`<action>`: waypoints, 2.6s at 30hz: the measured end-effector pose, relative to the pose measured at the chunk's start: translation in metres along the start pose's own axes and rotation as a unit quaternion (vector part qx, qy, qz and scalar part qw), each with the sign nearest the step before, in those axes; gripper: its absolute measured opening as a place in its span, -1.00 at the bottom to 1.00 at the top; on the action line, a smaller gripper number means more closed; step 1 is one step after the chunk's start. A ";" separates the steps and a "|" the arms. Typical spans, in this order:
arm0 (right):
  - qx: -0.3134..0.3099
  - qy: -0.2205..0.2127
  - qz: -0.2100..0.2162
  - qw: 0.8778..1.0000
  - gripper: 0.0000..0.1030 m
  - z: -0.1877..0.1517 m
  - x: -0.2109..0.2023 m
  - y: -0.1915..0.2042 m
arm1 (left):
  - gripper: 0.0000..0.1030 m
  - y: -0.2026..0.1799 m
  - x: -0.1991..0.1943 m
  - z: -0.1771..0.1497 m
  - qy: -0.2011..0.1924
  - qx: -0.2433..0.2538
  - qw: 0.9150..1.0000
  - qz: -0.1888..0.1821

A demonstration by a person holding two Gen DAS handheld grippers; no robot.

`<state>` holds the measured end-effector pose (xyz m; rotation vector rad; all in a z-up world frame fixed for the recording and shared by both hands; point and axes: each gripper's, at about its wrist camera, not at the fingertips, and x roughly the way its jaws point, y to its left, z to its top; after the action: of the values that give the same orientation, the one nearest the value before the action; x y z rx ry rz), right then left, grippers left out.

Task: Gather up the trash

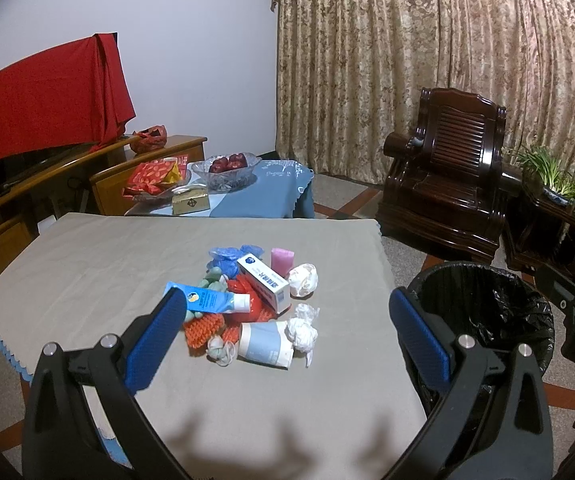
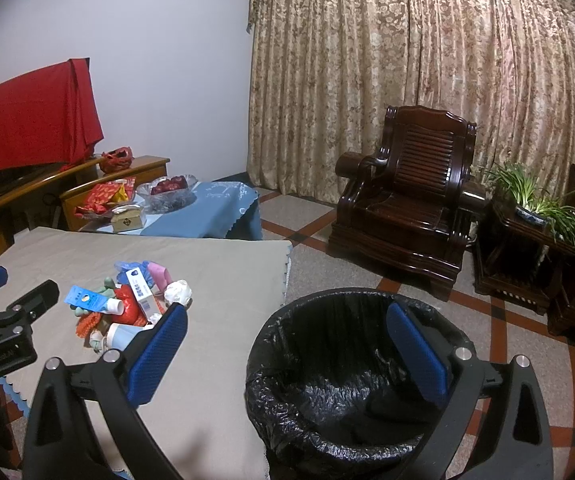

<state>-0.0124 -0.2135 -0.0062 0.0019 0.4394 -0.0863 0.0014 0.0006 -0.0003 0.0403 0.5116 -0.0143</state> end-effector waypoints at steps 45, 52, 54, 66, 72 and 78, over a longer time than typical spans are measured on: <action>-0.026 0.027 0.090 0.995 0.89 -0.007 0.067 0.063 | 0.91 0.085 0.055 -0.027 0.023 -0.061 0.995 0.073; -0.055 0.060 0.134 0.988 0.83 -0.032 0.124 0.116 | 0.91 0.137 0.080 -0.047 0.050 -0.084 0.991 0.094; -0.059 0.075 0.140 0.986 0.75 -0.042 0.141 0.126 | 0.91 0.146 0.088 -0.054 0.056 -0.083 0.990 0.100; -0.088 0.179 0.164 0.966 0.47 -0.092 0.220 0.169 | 0.90 0.163 0.140 -0.083 0.099 -0.076 0.988 0.089; -0.088 0.213 0.210 0.950 -0.11 -0.101 0.233 0.179 | 0.89 0.156 0.161 -0.091 0.117 -0.077 0.988 0.072; -0.074 0.212 0.214 0.951 -0.28 -0.091 0.231 0.169 | 0.68 0.149 0.172 -0.097 0.132 -0.079 0.986 0.057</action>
<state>0.1712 -0.0625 -0.1894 -0.0320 0.8657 0.3823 0.1070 0.1525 -0.1641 -0.0856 0.7742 0.1465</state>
